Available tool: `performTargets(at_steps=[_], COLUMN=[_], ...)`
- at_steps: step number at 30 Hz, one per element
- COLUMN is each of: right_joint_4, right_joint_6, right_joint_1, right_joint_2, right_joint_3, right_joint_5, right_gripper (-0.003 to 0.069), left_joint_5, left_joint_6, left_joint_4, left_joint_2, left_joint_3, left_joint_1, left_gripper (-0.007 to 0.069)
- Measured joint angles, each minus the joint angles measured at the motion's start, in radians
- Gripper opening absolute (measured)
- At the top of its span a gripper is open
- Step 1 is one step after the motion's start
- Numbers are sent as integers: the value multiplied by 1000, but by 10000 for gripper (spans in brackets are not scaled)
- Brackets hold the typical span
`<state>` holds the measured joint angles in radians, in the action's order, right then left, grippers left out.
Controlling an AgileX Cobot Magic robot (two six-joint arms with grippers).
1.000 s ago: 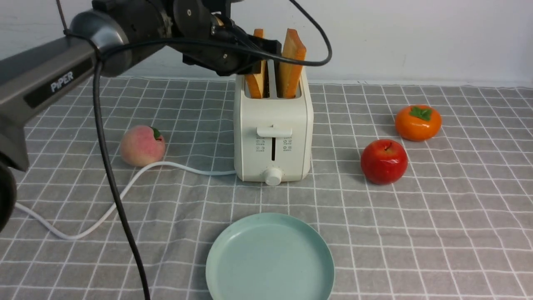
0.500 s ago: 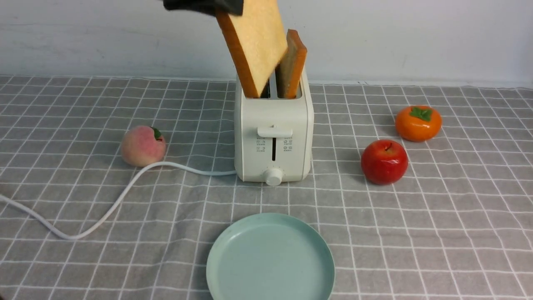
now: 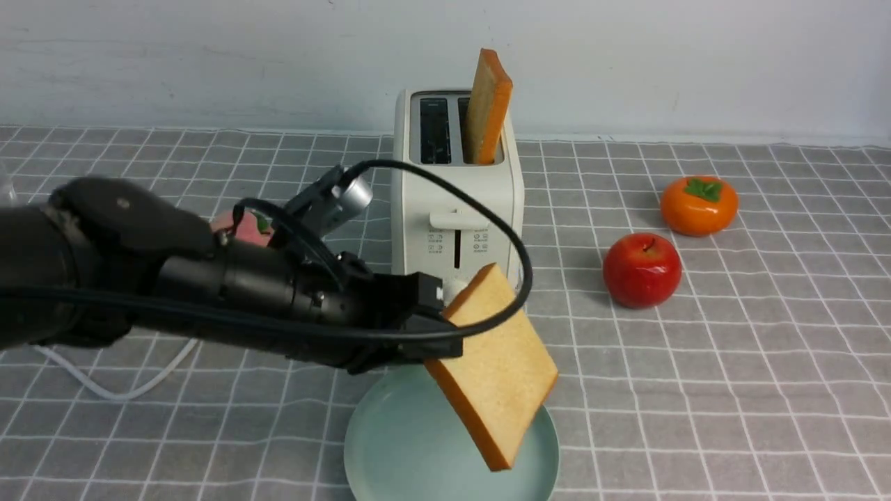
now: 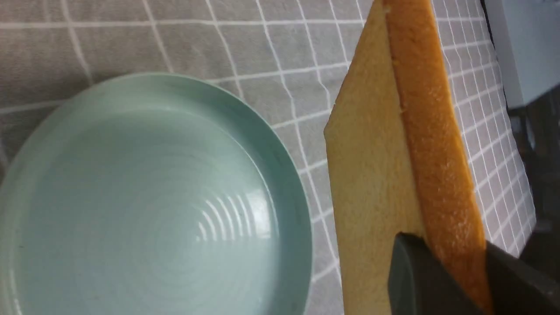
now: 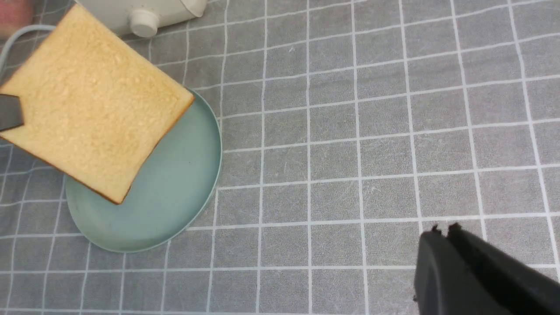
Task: Take toasted bread from bread machine on grey coffee table place on plate.
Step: 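Place the slice of bread on the plate with the left gripper, then grasp the toast slice in the toaster and pull it up out of the slot with the right gripper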
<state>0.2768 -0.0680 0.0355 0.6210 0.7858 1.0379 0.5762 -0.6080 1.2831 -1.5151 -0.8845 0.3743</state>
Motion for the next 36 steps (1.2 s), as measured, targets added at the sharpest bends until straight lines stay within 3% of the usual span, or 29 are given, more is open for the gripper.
performTargets(at_steps=[8,11,15,17,18,19,20,21,26,32,36], right_joint_4=[1,15,27,26,26,26,26,27,51,198,281], right_joint_6=[0,0,0,0,0,0,0,0,16,136,193], right_joint_1=[0,0,0,0,0,0,0,0,0,19,83], right_joint_2=[0,0,0,1,2,12,16,38,164,396,604], right_joint_3=[0,0,0,0,0,2,4,11,81,258,414], right_joint_5=[0,0,-7,-32,-34,-48,-49,-52,-57,-108,-173], right_gripper=[33,36,40,44,44,47,48,50,65,81,119], left_joint_5=[-46,-25,-15,-5,-5,-3,-3,-5,-4,56,185], left_joint_6=[-6,9,12,24,28,80,89,192,497,832,999], left_joint_4=[56,33,-40,-163,-175,-296,-296,-437,-801,-1104,-1301], left_joint_2=[-50,-90,-97,-81,-79,-54,-54,-17,137,393,574], left_joint_3=[58,59,59,58,58,58,58,58,58,58,58], left_joint_1=[0,0,0,0,0,0,0,-1,-1,-1,-1], left_gripper=[85,137,251,337,337,360,360,355,251,14,-14])
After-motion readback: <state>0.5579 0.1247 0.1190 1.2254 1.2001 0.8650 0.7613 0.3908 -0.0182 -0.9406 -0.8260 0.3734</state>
